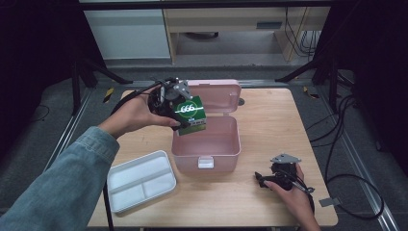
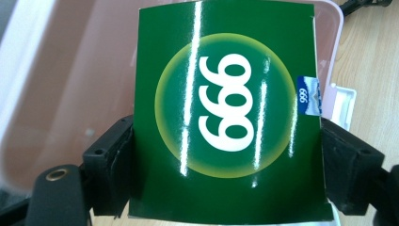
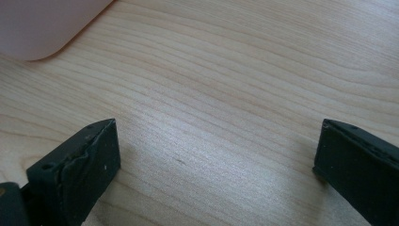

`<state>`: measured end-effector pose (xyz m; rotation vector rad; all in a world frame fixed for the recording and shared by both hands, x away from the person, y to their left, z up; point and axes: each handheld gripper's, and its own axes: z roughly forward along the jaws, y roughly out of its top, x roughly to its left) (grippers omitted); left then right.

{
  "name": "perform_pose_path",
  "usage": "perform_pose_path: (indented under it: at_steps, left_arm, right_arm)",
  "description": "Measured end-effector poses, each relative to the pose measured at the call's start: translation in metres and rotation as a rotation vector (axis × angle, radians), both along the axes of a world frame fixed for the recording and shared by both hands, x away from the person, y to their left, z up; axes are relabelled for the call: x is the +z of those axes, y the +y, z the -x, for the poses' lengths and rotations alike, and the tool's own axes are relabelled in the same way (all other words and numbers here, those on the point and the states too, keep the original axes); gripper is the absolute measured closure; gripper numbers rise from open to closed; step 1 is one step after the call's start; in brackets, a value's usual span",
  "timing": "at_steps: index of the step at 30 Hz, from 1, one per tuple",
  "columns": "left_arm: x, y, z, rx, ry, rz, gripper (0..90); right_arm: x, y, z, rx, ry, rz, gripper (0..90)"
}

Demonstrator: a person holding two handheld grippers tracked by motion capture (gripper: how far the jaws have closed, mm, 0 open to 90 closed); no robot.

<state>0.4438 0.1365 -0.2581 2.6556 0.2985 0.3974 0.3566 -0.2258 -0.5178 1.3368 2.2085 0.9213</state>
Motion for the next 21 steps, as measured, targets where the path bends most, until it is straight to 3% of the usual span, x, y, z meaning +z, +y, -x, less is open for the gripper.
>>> perform_pose_path:
  at_steps: [15, 21]
  left_arm:
    - [-0.02, -0.025, -0.019, -0.039, 0.028, 0.019, 17.8]
    - [-0.03, -0.035, -0.027, -0.048, 0.043, 0.008, 17.8]
  right_arm:
    - [0.0, 0.0, 0.0, 0.0, 0.0, 0.0, 1.0]
    - [0.0, 0.0, 0.0, 0.001, 0.001, -0.002, 1.1]
